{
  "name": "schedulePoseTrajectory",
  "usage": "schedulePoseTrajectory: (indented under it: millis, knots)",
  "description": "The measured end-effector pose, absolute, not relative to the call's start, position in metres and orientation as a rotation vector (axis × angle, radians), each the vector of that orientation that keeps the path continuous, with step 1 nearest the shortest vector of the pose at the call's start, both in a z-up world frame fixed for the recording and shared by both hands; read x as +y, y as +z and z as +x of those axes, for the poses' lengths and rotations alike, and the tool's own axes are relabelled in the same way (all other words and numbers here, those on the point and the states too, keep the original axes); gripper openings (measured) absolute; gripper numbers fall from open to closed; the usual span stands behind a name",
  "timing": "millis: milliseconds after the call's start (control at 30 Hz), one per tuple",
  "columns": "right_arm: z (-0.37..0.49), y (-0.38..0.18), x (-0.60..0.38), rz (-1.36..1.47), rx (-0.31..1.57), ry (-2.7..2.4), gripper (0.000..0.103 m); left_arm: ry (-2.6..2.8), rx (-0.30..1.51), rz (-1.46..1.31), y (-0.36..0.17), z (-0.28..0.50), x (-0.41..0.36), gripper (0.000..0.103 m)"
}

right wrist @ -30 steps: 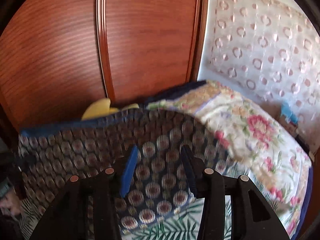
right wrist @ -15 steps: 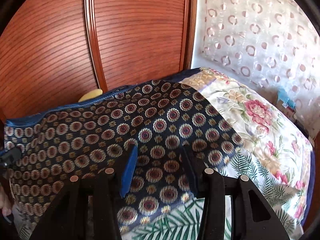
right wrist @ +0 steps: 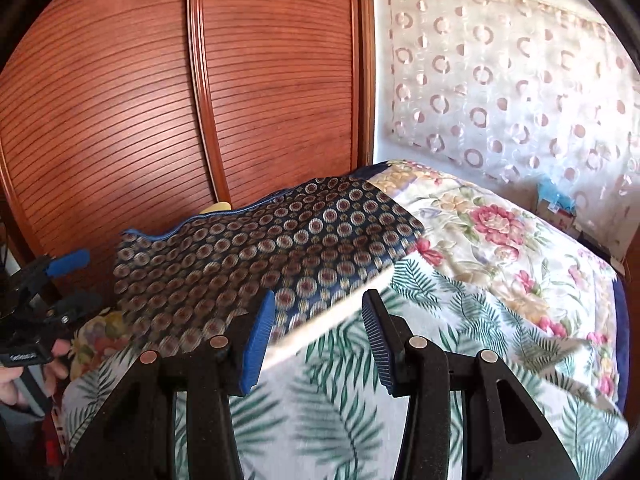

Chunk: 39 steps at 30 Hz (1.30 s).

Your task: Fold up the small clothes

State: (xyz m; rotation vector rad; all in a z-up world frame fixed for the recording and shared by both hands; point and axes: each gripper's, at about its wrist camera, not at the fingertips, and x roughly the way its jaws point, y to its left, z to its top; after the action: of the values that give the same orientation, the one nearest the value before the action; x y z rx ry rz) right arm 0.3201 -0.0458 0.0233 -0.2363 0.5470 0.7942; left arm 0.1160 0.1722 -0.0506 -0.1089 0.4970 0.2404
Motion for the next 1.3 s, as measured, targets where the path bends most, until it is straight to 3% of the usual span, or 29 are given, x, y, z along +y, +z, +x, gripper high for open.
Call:
schedulePoseTrajectory:
  millis: [667,1000,1300]
  knots:
    - [0.161,0.05,-0.166,-0.139,0.474,0.603,0.047,0.044,0.536,-0.067,-0.046,0.088,0.097,0.082]
    - [0.091,0.046,-0.209,-0.06,0.458,0.52,0.07,-0.061,0.555,-0.033,-0.04,0.076,0.033,0.082]
    - [0.042,0.048,-0.215,-0.04,0.443,0.372,0.072,-0.087,0.558,-0.026,-0.027,0.077,-0.008,0.082]
